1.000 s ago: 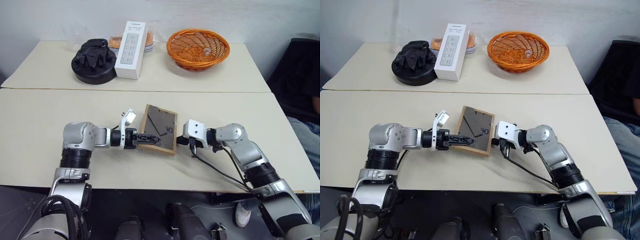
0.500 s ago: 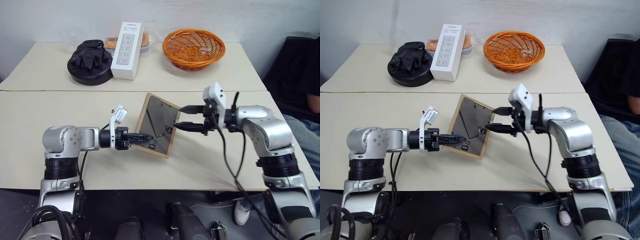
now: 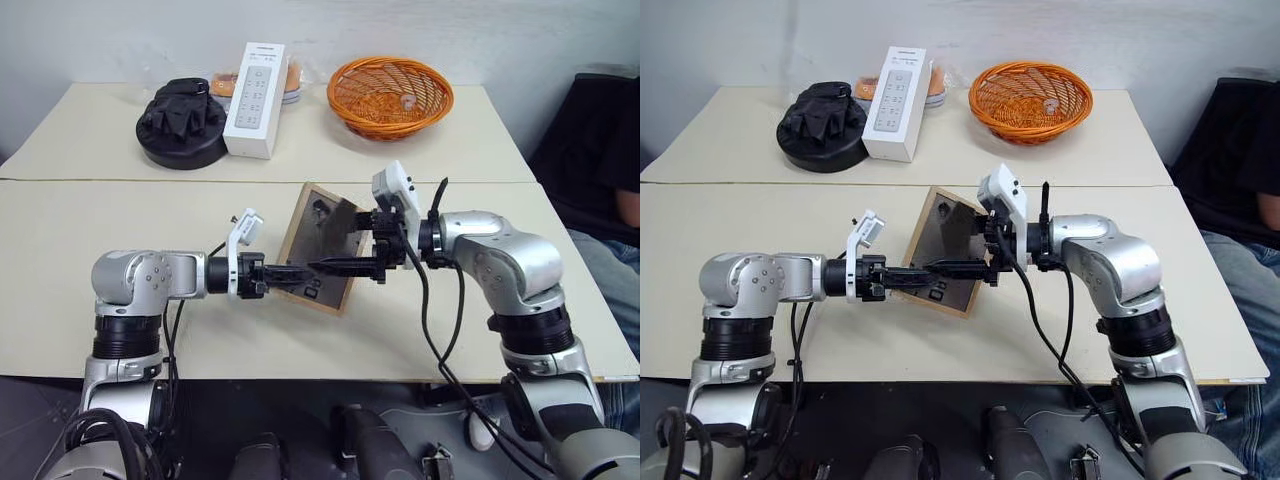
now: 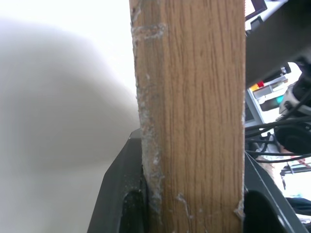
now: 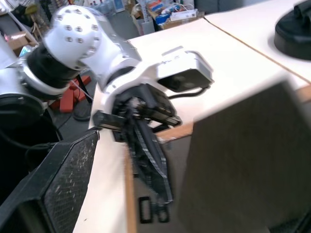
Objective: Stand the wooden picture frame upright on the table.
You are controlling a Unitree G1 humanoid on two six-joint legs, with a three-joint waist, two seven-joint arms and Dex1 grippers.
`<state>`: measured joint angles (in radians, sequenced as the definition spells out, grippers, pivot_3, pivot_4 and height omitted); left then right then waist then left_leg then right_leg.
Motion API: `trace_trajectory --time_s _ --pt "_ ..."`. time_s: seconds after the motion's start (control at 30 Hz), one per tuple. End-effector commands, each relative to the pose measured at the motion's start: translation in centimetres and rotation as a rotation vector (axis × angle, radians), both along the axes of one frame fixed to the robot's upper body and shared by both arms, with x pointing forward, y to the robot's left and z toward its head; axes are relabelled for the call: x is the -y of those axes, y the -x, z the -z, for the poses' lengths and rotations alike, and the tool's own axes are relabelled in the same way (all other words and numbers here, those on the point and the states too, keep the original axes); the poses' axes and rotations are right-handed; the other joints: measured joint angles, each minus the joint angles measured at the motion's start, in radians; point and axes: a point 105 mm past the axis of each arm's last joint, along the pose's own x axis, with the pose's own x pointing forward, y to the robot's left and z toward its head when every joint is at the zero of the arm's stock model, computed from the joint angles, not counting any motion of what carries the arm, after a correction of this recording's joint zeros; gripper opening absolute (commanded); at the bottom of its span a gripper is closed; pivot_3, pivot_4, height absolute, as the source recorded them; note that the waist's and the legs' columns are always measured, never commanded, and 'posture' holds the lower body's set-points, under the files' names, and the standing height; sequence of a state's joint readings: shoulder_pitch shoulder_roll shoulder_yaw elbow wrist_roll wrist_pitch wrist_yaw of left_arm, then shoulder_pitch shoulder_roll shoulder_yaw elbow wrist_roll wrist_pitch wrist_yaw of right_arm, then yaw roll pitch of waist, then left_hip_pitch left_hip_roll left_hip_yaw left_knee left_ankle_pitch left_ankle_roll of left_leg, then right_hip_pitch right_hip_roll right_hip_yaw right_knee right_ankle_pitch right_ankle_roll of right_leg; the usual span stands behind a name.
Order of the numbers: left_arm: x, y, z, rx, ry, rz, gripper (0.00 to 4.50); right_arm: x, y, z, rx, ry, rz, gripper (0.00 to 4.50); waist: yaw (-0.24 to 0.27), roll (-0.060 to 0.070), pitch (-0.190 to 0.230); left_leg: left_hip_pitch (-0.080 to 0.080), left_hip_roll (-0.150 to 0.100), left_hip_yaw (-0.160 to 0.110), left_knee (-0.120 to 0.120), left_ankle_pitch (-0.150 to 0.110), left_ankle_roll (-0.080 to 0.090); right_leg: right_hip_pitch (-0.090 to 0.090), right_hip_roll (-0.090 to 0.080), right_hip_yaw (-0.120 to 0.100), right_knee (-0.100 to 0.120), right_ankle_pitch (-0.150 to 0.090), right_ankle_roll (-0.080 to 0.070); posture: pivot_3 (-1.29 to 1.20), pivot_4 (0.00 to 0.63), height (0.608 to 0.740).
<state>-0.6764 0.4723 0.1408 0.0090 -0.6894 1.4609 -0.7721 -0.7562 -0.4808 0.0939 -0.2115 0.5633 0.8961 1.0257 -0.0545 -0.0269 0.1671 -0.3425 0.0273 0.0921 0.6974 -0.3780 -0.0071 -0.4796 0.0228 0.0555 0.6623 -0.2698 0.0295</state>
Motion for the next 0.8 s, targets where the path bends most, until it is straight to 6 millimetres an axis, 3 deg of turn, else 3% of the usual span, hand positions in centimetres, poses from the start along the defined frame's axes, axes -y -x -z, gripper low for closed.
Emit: trace_trajectory --time_s 0.03,0.17,0.3,0.37,0.53,0.8 --pt "-0.2 -0.4 -1.8 0.075 0.029 -0.001 1.25 3.0 0.3 -1.3 0.044 -0.004 0.073 4.5 0.001 0.0 0.0 0.0 0.0 0.0 0.0 0.0 0.0 0.0 0.0 0.0 0.0 0.0 0.0 0.0 0.15 0.74" --pt "-0.3 -0.5 -2.0 0.072 0.039 0.001 1.25 6.5 -1.2 0.1 0.218 0.165 0.232 4.5 0.004 0.0 0.0 -0.001 0.0 0.0 0.0 0.0 0.001 0.0 0.0 0.0 -0.002 0.0 0.0 0.0 0.15 0.74" --pt "-0.2 -0.4 -2.3 0.075 0.043 0.016 1.25 8.7 -2.7 1.9 0.724 0.39 0.3 4.5 0.001 -0.001 0.001 -0.001 -0.001 0.0 0.0 0.0 0.001 0.0 0.0 0.0 -0.003 0.0 0.001 0.0 0.15 0.74" --pt "-0.1 -0.4 -2.4 0.08 0.04 0.022 1.25 8.3 -2.9 2.0 1.072 0.446 0.272 4.5 -0.005 -0.001 0.001 -0.001 -0.001 0.001 -0.001 0.0 0.001 0.0 0.001 0.002 -0.003 0.0 0.001 0.0 0.15 0.74" --pt "0.3 -0.2 -3.3 0.062 0.082 0.048 1.25 6.0 -2.7 2.9 1.606 0.437 0.127 4.5 -0.011 -0.002 0.001 0.0 0.0 0.004 -0.002 0.0 -0.001 -0.001 0.003 0.004 -0.001 0.0 0.001 0.0 0.15 0.74" --pt "0.5 0.3 -4.4 0.023 0.114 0.084 1.25 2.0 -5.1 2.3 1.845 0.285 0.169 4.5 -0.029 -0.002 0.001 0.002 0.0 0.004 -0.002 0.002 -0.003 -0.001 0.003 0.005 0.001 0.0 0.0 0.0 0.15 0.74"
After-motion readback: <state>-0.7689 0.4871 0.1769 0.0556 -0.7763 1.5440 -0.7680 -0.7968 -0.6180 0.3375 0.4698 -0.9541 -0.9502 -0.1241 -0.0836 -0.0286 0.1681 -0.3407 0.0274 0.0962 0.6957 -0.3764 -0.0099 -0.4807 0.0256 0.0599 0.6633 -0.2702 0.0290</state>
